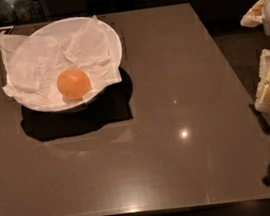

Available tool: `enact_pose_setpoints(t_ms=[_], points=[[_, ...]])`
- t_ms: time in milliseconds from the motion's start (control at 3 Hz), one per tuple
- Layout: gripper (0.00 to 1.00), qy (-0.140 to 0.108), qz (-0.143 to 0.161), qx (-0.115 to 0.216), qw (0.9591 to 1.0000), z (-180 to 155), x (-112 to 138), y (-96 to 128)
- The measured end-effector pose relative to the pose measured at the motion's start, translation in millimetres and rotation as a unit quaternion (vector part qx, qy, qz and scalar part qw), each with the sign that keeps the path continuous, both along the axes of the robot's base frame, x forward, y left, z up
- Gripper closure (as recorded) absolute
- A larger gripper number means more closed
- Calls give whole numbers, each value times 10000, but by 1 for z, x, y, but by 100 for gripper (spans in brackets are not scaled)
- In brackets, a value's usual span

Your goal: Pick orange from white bowl

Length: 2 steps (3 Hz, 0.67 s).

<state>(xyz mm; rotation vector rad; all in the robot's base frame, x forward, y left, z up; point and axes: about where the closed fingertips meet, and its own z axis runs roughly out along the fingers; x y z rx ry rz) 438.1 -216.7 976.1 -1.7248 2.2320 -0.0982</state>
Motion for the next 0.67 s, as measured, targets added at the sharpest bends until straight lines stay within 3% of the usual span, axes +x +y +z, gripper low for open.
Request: enact_pose_setpoints(t_ms=[333,667], points=[[0,0,0,0,10000,0,0,0],[0,12,-168,-229,9996,1,2,6]])
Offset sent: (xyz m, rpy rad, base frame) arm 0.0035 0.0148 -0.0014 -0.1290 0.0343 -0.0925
